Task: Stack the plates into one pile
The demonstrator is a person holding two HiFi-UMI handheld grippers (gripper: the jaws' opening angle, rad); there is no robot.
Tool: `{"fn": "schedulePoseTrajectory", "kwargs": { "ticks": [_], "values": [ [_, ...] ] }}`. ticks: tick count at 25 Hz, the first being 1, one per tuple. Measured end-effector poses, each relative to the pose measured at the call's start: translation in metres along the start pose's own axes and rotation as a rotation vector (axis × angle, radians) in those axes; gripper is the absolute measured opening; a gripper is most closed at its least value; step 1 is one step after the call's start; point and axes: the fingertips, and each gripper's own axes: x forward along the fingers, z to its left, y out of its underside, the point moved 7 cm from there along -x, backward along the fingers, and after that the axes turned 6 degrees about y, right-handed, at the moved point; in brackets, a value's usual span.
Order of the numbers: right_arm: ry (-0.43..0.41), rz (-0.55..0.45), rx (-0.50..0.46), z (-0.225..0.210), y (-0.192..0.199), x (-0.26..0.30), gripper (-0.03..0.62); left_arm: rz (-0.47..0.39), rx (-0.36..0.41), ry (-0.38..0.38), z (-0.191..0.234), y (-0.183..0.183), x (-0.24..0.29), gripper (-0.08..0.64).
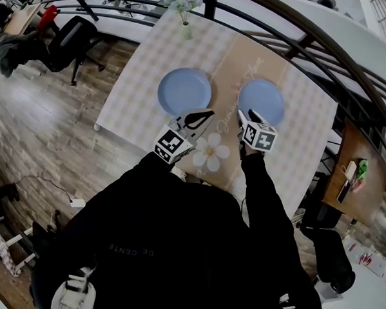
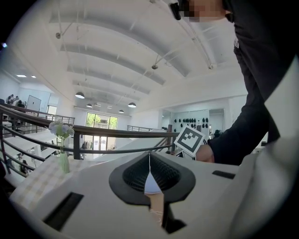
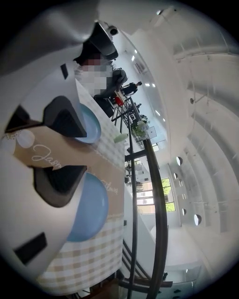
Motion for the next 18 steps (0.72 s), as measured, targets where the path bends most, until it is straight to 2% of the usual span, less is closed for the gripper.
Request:
{"fn": "schedulePoseTrajectory", "kwargs": {
  "ticks": [5, 10, 18],
  "values": [
    [-0.009, 0.016, -0.049, 0.035, -0.003, 0.020, 0.199, -0.010, -0.017, -0.016, 0.017, 0.006, -0.020, 0.020],
    [-0.026, 0.046, -0.060, 0.062, 0.004, 0.048, 0.198, -0.013, -0.021, -0.033, 0.035, 0.012, -0.034, 0.020],
    [-0.010, 0.117, -0.068, 0.085, 0.018, 0.093, 0.199, 0.004, -0.056, -0.051, 0.070, 0.032, -0.050, 0.020]
  ]
}}
